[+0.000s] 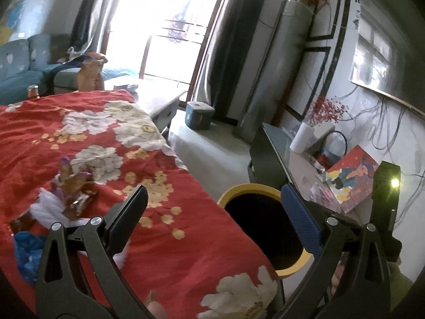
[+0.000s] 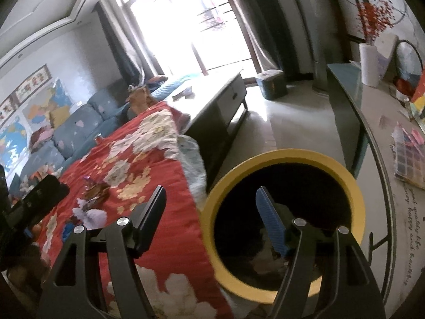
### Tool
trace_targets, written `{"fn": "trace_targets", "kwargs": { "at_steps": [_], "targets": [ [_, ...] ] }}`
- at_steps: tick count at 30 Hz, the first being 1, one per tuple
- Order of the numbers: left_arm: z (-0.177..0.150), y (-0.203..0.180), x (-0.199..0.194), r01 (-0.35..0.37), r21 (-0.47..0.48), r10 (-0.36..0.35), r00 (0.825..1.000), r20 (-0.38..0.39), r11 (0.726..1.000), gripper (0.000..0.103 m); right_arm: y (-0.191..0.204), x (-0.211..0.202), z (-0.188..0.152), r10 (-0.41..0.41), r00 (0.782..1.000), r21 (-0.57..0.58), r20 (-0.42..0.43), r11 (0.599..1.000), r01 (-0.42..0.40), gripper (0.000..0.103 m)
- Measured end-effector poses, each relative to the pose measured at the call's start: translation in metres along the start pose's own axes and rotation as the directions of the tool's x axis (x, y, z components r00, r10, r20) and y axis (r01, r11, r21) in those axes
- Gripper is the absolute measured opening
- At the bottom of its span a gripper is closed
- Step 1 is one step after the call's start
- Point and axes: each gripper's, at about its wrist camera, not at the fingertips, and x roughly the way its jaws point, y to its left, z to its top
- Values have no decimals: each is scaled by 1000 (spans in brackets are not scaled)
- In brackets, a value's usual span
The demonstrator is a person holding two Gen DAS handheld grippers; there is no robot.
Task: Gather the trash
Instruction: 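Move both tools back over the trash on the bedspread, then grasp the white foam net with the right gripper while the left grasps a brown candy wrapper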
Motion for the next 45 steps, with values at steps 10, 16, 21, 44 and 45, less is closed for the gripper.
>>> {"fn": "trace_targets", "kwargs": {
  "at_steps": [10, 16, 21, 44, 45],
  "targets": [
    [3, 31, -21, -50, -49, 52, 998, 42, 998, 92, 43, 6, -5, 53, 998, -78, -30, 995, -55, 68],
    [5, 49, -32, -76, -81, 82, 994, 67, 994, 92, 67, 11, -9, 83, 995, -121, -59, 989, -90, 68],
    [6, 65, -41, -97, -110, 106, 991, 80, 989, 92, 91, 17, -14, 112, 990, -160, -86, 979, -125, 68],
    [4, 143, -56, -216, -218, 234, 970, 60, 952, 92, 176, 61, -39, 204, 954, -291, -221, 919, -264, 68],
    [4, 147, -55, -221, -221, 238, 970, 53, 950, 92, 178, 64, -40, 202, 952, -293, -228, 918, -266, 68]
  ]
}}
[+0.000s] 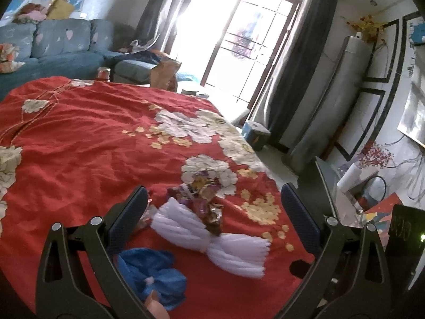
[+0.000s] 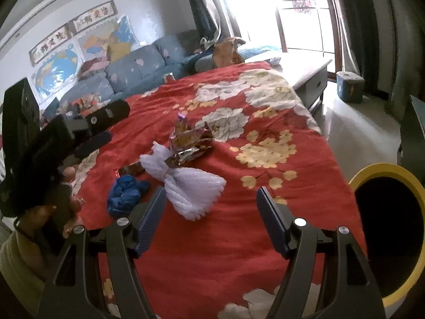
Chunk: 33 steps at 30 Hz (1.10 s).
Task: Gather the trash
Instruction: 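Grasp the white foam net with the right gripper while the left grasps a brown candy wrapper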
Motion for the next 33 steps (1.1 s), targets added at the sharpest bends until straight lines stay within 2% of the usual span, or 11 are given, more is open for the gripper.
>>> {"fn": "trace_targets", "kwargs": {
  "at_steps": [3, 10, 11, 13, 15, 18, 23, 25, 27, 31, 33],
  "targets": [
    [2, 6, 5, -1, -2, 1, 1000, -15, 1000, 91, 3, 11, 0, 11, 1000, -2, -17, 1000, -11, 68],
    [-1, 1, 21, 26, 39, -22, 996, -87, 999, 51, 0, 36, 0, 27, 998, 24, -56, 999, -26, 67],
    [-1, -1, 23, 28, 49, -24, 995, -96, 998, 48, -1, 41, 0, 26, 998, 28, -64, 999, -24, 63],
    [-3, -6, 29, 35, 72, -26, 993, -117, 997, 36, -4, 48, -1, 35, 996, 39, -81, 999, -32, 57],
    [-5, -11, 37, 41, 90, -28, 989, -144, 995, 32, -7, 54, -2, 52, 994, 57, -94, 997, -47, 52],
    [-6, -13, 48, 28, 98, -10, 985, -172, 995, 32, -10, 60, -2, 84, 991, 83, -103, 994, -76, 48],
    [-7, -11, 62, -14, 105, 34, 982, -188, 994, 32, -13, 66, -4, 116, 986, 108, -116, 989, -104, 45],
    [-8, -8, 67, -26, 101, 45, 979, -198, 995, 26, -13, 66, -5, 123, 986, 108, -117, 988, -110, 44],
    [-9, -6, 72, -38, 104, 59, 975, -213, 994, 24, -13, 67, -6, 128, 985, 105, -119, 988, -116, 41],
    [-11, -5, 79, -52, 102, 75, 969, -235, 993, 15, -12, 67, -7, 133, 984, 106, -119, 987, -120, 40],
    [-13, -5, 80, -57, 107, 81, 968, -236, 993, 10, -12, 67, -7, 138, 983, 106, -120, 986, -125, 35]
  ]
}}
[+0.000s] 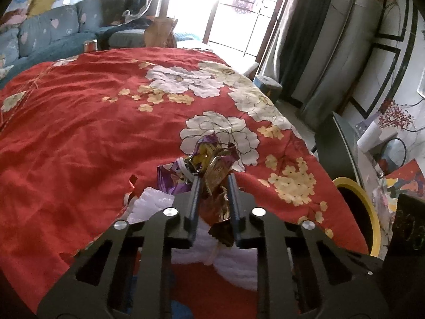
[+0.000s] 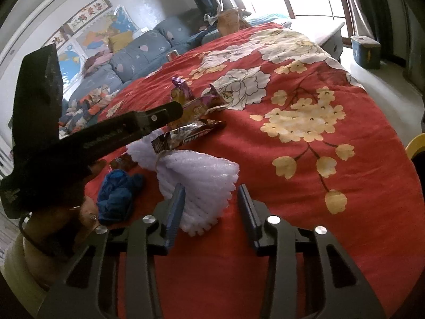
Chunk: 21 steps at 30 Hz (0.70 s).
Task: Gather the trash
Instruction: 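Grasp the white foam net with the right gripper while the left grasps a brown candy wrapper, then carry the foam net in the right gripper and candy wrapper in the left to the bin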
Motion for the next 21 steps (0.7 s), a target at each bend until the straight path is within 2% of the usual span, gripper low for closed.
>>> {"fn": "trace_targets", "kwargs": {
  "at_steps": [2, 7, 9, 15, 21],
  "targets": [
    [-1, -2, 2, -6, 7, 6, 1000, -7, 1000, 6, 1, 0, -1, 6, 1000, -4, -4, 1000, -6, 31],
    [-5, -1, -1, -12, 7, 12, 1000, 1, 1000, 4, 4, -1, -3, 13, 1000, -13, -5, 1000, -13, 24],
    [-5, 0, -8, 1, -5, -1, 1000, 20, 1000, 4, 5, -2, -4, 10, 1000, -18, -4, 1000, -10, 17],
    [-7, 5, -30, 56, -36, -53, 996, 68, 998, 3, 5, -10, -9, 22, 1000, -21, 0, 1000, -22, 14],
    [-6, 11, -51, 83, -65, -76, 991, 112, 994, 3, 10, -22, -14, 27, 1000, -43, 7, 999, -27, 14]
  ]
}}
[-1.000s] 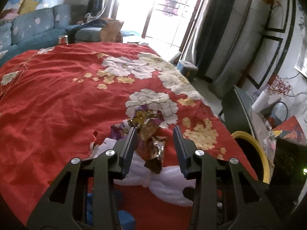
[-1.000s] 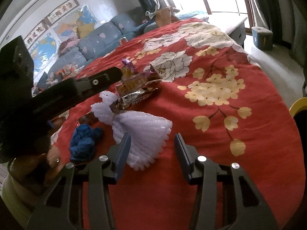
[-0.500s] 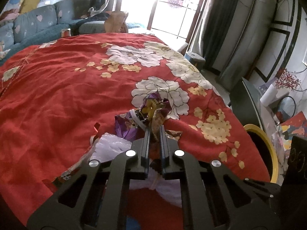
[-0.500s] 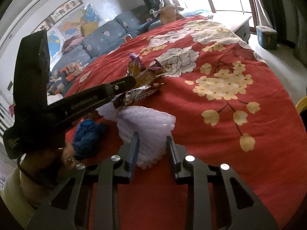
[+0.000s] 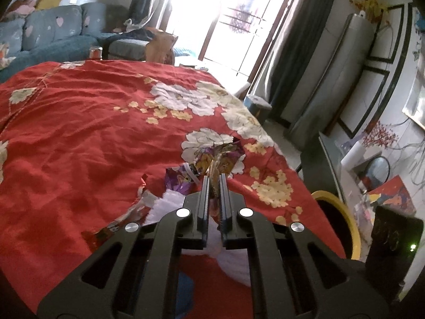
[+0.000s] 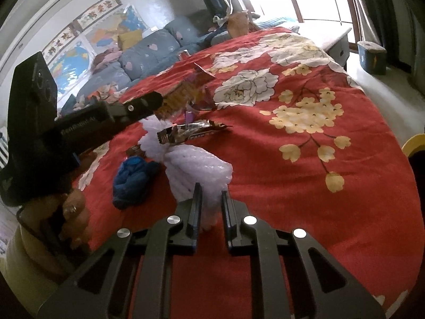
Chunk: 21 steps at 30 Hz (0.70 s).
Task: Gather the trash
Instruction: 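Carry the foam net in the right gripper and candy wrapper in the left to the bin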
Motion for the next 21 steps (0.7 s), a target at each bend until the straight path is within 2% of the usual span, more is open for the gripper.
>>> {"fn": "trace_targets", "kwargs": {
  "at_steps": [10, 21],
  "targets": [
    [7, -2, -30, 36, -16, -35, 998, 59, 999, 3, 6, -31, -7, 28, 999, -15, 27, 1000, -28, 14],
    [15, -18, -57, 90, 3, -89, 990, 113, 996, 2, 0, -68, 2, 9, 994, 5, 105, 1000, -9, 13]
  ]
}}
